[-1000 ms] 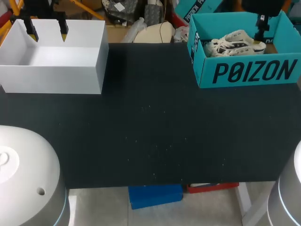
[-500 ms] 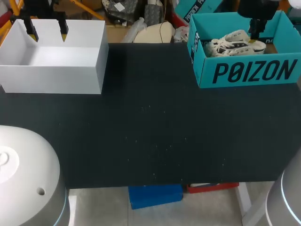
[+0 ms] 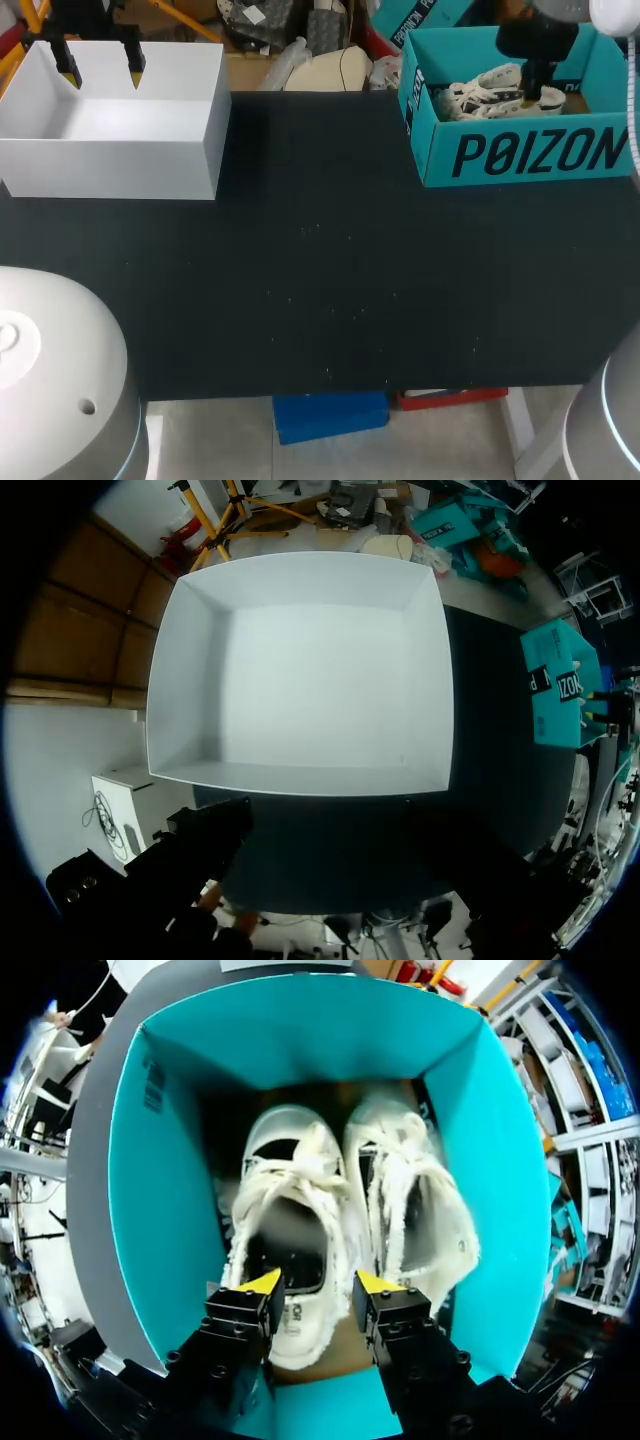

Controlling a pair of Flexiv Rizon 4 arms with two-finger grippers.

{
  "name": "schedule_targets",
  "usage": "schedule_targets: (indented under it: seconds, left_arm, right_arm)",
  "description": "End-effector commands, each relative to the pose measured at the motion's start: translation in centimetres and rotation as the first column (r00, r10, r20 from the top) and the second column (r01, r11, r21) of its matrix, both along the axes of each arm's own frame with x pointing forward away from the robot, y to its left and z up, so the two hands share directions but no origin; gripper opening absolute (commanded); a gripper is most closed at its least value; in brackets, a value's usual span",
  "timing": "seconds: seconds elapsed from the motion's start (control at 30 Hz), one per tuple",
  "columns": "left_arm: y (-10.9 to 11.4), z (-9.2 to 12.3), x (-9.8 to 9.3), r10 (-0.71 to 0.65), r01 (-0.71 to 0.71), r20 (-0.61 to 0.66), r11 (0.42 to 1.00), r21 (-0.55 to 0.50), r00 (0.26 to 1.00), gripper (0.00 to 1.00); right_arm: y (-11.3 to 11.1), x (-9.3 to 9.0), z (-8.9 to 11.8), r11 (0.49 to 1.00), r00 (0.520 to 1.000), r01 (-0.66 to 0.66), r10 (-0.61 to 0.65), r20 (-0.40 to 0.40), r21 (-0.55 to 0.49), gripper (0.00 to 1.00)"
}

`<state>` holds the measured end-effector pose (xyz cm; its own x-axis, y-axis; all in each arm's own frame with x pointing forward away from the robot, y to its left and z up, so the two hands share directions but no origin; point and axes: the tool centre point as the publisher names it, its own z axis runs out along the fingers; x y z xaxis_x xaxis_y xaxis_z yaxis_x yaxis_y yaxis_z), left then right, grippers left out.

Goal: Take the shoe out of the shoebox, open the shoe tongue, remove and reinsert the insole, then place the shoe into the shoebox

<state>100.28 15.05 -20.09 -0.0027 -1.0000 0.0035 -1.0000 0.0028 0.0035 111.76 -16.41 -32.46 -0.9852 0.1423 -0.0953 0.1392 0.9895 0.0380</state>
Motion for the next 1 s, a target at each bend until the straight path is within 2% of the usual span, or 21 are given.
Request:
schedule_targets:
  seconds: [0.03, 1.0]
  left_arm:
    - [0.0, 0.1, -0.1, 0.002, -0.002, 0.000, 1.000, 0.002, 1.000, 1.00]
    - [0.0, 0.1, -0.1, 0.002, -0.002, 0.000, 1.000, 0.002, 1.000, 1.00]
  right_arm:
    - [-0.1, 0.5, -1.2, 1.000, 1.000, -0.002, 0.002, -0.016, 0.002, 0.37]
    - [-0.6, 1.6, -6.2, 0.998, 0.996, -0.051, 0.049, -0.069, -0.036, 0.38]
